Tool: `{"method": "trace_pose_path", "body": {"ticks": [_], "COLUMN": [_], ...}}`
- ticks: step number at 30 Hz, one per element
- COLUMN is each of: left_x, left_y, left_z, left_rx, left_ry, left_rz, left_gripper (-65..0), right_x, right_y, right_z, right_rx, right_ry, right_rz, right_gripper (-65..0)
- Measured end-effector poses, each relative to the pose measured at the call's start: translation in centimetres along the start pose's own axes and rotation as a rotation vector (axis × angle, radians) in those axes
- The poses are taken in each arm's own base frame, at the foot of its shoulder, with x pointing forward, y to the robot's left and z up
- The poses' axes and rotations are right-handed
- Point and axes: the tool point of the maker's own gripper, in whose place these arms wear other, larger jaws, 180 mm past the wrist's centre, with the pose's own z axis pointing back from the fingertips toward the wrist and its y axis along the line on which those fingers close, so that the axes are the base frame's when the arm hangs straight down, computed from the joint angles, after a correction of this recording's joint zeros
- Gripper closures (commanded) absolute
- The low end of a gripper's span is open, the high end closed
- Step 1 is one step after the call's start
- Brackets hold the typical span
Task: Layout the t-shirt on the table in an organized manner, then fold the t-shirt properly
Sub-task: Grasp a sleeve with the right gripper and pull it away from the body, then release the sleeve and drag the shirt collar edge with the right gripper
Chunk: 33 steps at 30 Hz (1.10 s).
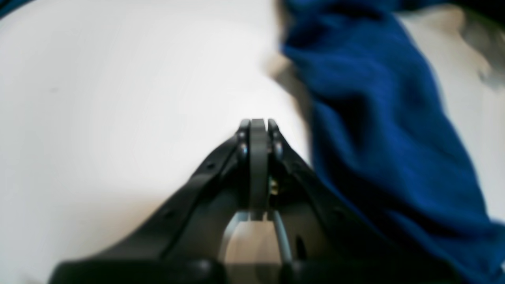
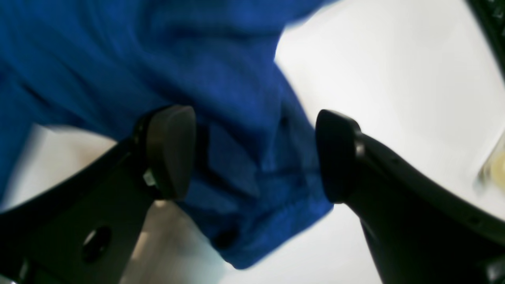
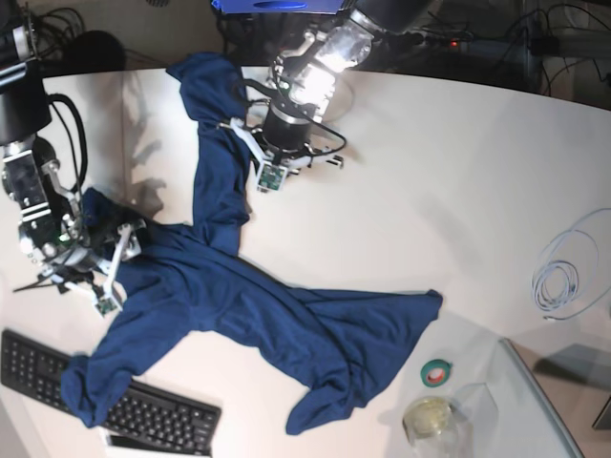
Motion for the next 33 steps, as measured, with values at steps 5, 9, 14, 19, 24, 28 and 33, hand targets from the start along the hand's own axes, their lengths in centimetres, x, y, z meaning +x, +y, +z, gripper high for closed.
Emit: {"method": "trace_pose_path", "body": {"ticks": [5,9,14,19,24,28,33], "left_x": [-0.2,0.7,3.7,2.8,3.4,3.8,1.6], "left_y": [-0.2,0.0,0.0,2.4,5.8,9.6,16.4], "left_z": [0.3,1.1,1.1,0.8,1.9,3.7,7.2], "left_rx": [-0.006,-0.009,-0.012,0.015,0.085,0.186,0.356], "left_ry": [-0.006,-0.021,-0.09,-0.038,-0.058,-0.087,-0.052], "left_rz": [-0.01,0.007,0.021,-0.014,0.022,0.094,0.113], "left_gripper": [0.0,0.0,0.0,0.0,0.0,0.0,0.0], "right_x": [-0.7,0.0,1.6,3.3,5.4,6.3,5.4], "right_y": [0.2,0.5,0.8,-2.6,-8.9,-12.7,-17.7], "right_z": [-1.3,-1.3,-0.2,1.9,2.5,1.7,0.3], "right_rx": [-0.033,-0.032,-0.038,-0.107,-0.204,-0.241,-0.327], "right_ry": [0.02,-0.006,-0.063,-0.087,-0.091,-0.09,-0.053], "right_rz": [0.045,0.053,0.066,-0.006,-0.022,-0.085,-0.243], "right_gripper": [-40.1,-7.8,0.0,0.0,0.0,0.0,-4.8]}}
